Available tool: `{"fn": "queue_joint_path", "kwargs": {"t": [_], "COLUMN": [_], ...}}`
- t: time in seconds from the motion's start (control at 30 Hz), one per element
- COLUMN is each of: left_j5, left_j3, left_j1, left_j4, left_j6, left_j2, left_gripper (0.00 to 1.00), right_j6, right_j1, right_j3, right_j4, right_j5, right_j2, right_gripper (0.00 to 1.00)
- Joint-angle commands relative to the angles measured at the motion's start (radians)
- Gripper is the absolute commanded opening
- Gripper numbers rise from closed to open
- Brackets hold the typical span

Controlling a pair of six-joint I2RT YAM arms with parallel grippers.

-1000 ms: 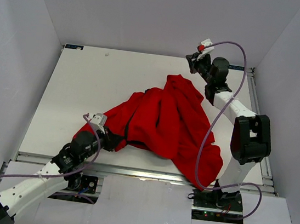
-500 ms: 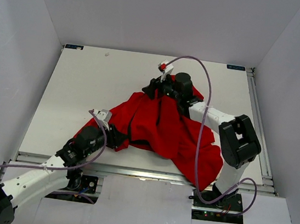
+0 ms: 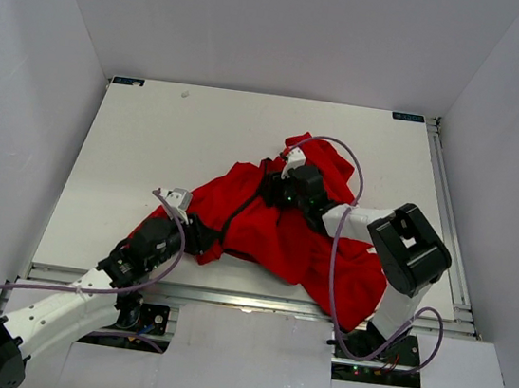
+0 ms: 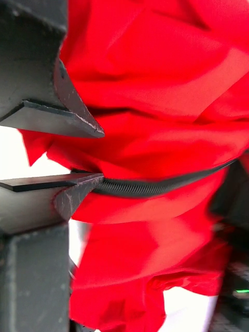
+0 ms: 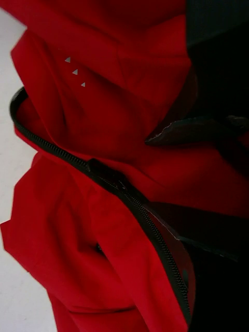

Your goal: Zip up the jacket

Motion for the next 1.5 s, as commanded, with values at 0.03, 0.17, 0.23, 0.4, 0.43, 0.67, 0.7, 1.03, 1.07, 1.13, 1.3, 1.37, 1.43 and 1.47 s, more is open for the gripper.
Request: {"fn": "queue_joint_path", "kwargs": {"t": [0.03, 0.17, 0.23, 0.4, 0.43, 0.67, 0.7, 1.03, 1.07, 1.13, 1.3, 1.37, 1.43, 1.47], "left_j5": [-0.020, -0.018, -0.029, -0.027, 0.018, 0.296, 0.316, 0.177, 0.157, 0.133, 0.098, 0.095, 0.091, 0.087], "left_j3": [0.092, 0.138, 0.165, 0.260, 0.269, 0.199, 0.188, 0.184, 0.182, 0.180, 0.154, 0.152, 0.151, 0.150], "left_j1": [-0.003, -0.003, -0.003, -0.003, -0.003, -0.008, -0.017, -0.125, -0.135, -0.148, -0.155, -0.157, -0.158, -0.158], "left_j4": [0.007, 0.013, 0.015, 0.029, 0.043, 0.246, 0.278, 0.300, 0.300, 0.300, 0.330, 0.334, 0.334, 0.334], "left_j6": [0.051, 0.069, 0.084, 0.137, 0.140, 0.128, 0.126, 0.150, 0.150, 0.149, 0.136, 0.136, 0.137, 0.136], "left_j2": [0.024, 0.074, 0.102, 0.216, 0.257, 0.503, 0.530, 0.649, 0.654, 0.663, 0.657, 0.661, 0.665, 0.666], "left_gripper": [0.45, 0.47, 0.49, 0.56, 0.58, 0.62, 0.63, 0.59, 0.56, 0.48, 0.16, 0.08, 0.03, 0.01], "right_j6": [0.030, -0.001, -0.029, -0.064, -0.065, -0.056, -0.052, -0.043, -0.044, -0.052, -0.066, -0.072, -0.081, -0.084], "right_j1": [0.017, 0.025, 0.032, 0.035, 0.036, 0.040, 0.040, 0.038, 0.037, 0.036, 0.035, 0.029, 0.024, 0.022], "right_j3": [-0.176, -0.242, -0.260, -0.281, -0.285, -0.304, -0.300, -0.176, -0.151, -0.089, 0.050, 0.084, 0.112, 0.126], "right_j4": [0.113, 0.172, 0.192, 0.199, 0.202, 0.202, 0.189, 0.019, 0.006, -0.023, -0.131, -0.143, -0.165, -0.177], "right_j5": [0.072, 0.065, 0.061, 0.074, 0.071, 0.087, 0.090, 0.118, 0.121, 0.130, 0.144, 0.141, 0.140, 0.140], "right_j2": [-0.125, -0.144, -0.156, -0.183, -0.186, -0.229, -0.240, -0.332, -0.329, -0.308, -0.233, -0.210, -0.182, -0.168], "right_gripper": [0.49, 0.48, 0.48, 0.47, 0.48, 0.51, 0.51, 0.57, 0.58, 0.59, 0.61, 0.60, 0.59, 0.57]}}
